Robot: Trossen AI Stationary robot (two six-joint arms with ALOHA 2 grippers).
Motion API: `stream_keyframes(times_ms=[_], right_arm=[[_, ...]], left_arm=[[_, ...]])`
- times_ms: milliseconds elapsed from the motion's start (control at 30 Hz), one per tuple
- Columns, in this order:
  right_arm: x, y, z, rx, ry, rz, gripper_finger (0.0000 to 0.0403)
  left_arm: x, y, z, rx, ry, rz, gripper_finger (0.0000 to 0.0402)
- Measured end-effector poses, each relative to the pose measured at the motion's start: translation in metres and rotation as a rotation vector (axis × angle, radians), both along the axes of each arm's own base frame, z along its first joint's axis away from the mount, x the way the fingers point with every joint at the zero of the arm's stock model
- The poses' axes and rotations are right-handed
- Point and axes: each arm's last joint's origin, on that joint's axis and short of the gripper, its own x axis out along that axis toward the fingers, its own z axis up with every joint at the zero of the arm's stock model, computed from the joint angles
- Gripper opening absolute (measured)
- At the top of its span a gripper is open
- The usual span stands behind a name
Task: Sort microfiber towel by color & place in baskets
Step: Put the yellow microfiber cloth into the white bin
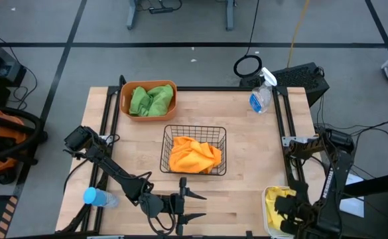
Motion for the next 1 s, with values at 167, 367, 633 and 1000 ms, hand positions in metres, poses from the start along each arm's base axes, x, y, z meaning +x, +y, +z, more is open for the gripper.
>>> stream_keyframes(times_ms=[167,367,633,1000], right_arm=[[0.002,-0.01,-0.003,-0.116,-0.099,-0.016,0.0],[0.002,-0.015,-0.046,-0.076,-0.079,-0.048,0.0],[-0.007,-0.032,-0.106,0.016,0.0,-0.077,0.0],[-0.004,-0.022,-0.067,0.074,0.005,-0.057,0.0]], left_arm=[[0.0,0.0,0.0,0.0,0.0,0.0,0.0237],[0.0,0.0,0.0,0.0,0.0,0.0,0.0237],[0.0,0.0,0.0,0.003,0.003,0.0,0.0237],[0.0,0.0,0.0,0.002,0.003,0.0,0.0237]])
